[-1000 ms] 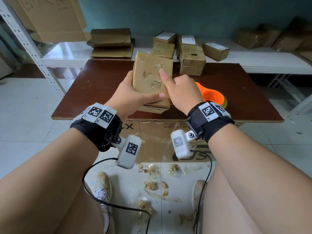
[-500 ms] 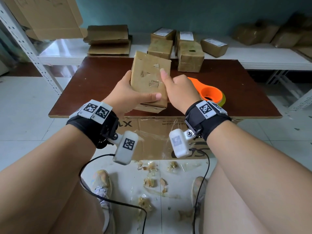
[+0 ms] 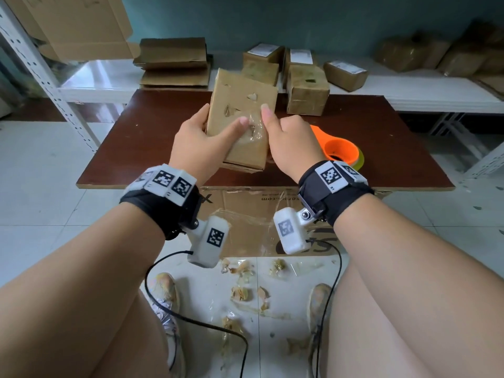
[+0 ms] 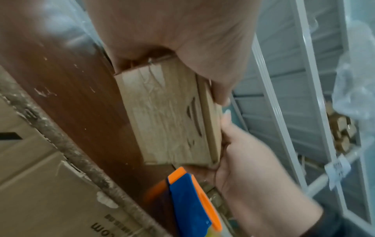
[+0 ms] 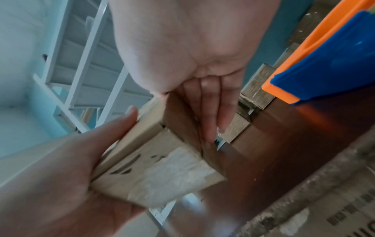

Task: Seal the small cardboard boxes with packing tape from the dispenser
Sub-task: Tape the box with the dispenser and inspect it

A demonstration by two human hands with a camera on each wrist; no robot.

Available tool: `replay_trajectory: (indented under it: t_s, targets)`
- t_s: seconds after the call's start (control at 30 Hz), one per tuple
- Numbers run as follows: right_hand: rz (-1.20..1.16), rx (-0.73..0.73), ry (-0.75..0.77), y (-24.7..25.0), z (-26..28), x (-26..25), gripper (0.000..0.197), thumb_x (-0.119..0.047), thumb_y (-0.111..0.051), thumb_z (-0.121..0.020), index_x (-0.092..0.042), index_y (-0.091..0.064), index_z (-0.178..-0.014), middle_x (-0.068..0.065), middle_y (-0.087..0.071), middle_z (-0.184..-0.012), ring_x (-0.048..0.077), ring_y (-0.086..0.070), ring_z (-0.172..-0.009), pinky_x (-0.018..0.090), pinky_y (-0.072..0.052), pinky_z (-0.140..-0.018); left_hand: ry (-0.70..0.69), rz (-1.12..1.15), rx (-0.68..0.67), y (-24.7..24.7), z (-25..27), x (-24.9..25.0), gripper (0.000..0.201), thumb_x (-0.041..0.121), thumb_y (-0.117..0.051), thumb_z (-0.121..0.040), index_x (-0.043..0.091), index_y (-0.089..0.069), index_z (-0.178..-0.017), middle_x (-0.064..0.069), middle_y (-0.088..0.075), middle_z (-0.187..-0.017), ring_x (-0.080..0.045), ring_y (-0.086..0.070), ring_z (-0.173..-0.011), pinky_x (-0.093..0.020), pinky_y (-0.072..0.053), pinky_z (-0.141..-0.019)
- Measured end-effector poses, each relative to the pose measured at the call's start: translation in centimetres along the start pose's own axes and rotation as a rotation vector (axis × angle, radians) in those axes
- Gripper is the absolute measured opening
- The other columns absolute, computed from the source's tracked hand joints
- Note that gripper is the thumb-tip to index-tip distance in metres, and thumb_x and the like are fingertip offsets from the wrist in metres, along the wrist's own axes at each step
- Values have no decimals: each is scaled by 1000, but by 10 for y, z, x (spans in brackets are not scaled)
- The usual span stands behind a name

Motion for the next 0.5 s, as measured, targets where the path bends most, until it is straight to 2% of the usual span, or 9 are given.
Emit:
replay_trajectory:
  t_s: [0.07, 0.13, 0.2, 0.27, 0.33, 0.43, 0.5]
  targets:
    - [24, 28, 46, -2, 5, -8, 70, -60, -30, -110, -18, -49, -57, 3, -58, -59, 31, -58, -70, 42, -45, -71, -12, -52, 81, 2, 0, 0, 57, 73, -80, -79, 36, -72, -121, 21, -79, -106, 4, -74, -97, -34, -63, -91]
    - [48, 45, 83, -7, 12, -13, 68, -65, -26, -108, -23, -53, -62, 3, -63, -66, 30, -61, -77, 42, -45, -73, -18, -29, 107, 1, -4, -2, 65, 77, -83, -72, 32, -73, -118, 19, -79, -105, 2, -75, -97, -36, -63, -92]
    - [39, 42, 74, -10, 16, -13, 71, -72, -25, -105, -21, -49, -61, 1, -60, -64, 28, -60, -73, 42, -47, -71, -32, -85, 104, 2, -7, -1, 60, 77, -78, -77, 31, -74, -117, 18, -79, -104, 2, -74, -96, -38, -63, -92]
    - [28, 36, 37, -9, 15, -7, 73, -78, -30, -101, -18, -42, -61, -1, -51, -60, 25, -54, -64, 41, -42, -62, -36, -189, 86, 0, -12, -2, 62, 83, -67, -82, 32, -73, -117, 17, -79, -103, -1, -74, -96, -41, -62, -92]
    - [48, 21, -1, -6, 10, 0, 76, -86, -40, -92, -16, -46, -64, -2, -51, -60, 22, -52, -59, 39, -37, -55, -11, -316, 49, -6, -14, -2, 65, 86, -54, -88, 30, -70, -118, 13, -77, -102, -11, -73, -95, -43, -61, -90]
    - [28, 0, -5, 2, 3, 12, 83, -97, -52, -75, -14, -56, -69, -1, -54, -61, 20, -52, -56, 36, -40, -55, 34, -425, -22, -15, -15, -8, 68, 80, -41, -98, 21, -64, -123, 2, -74, -102, -22, -71, -93, -44, -59, -86]
    - [25, -4, -8, 7, -2, 19, 81, -95, -55, -76, -14, -55, -69, 4, -52, -61, 22, -49, -56, 37, -39, -56, 11, -393, -92, -17, -14, -11, 66, 75, -38, -102, 18, -63, -127, -1, -74, -104, -24, -71, -95, -42, -59, -84]
Point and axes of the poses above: each hand's wrist, its own z-axis away from the middle knuckle, its own y-axis out of the back of the hand, x = y × z, the point moved 6 cm from there along -z, towards the middle knuckle
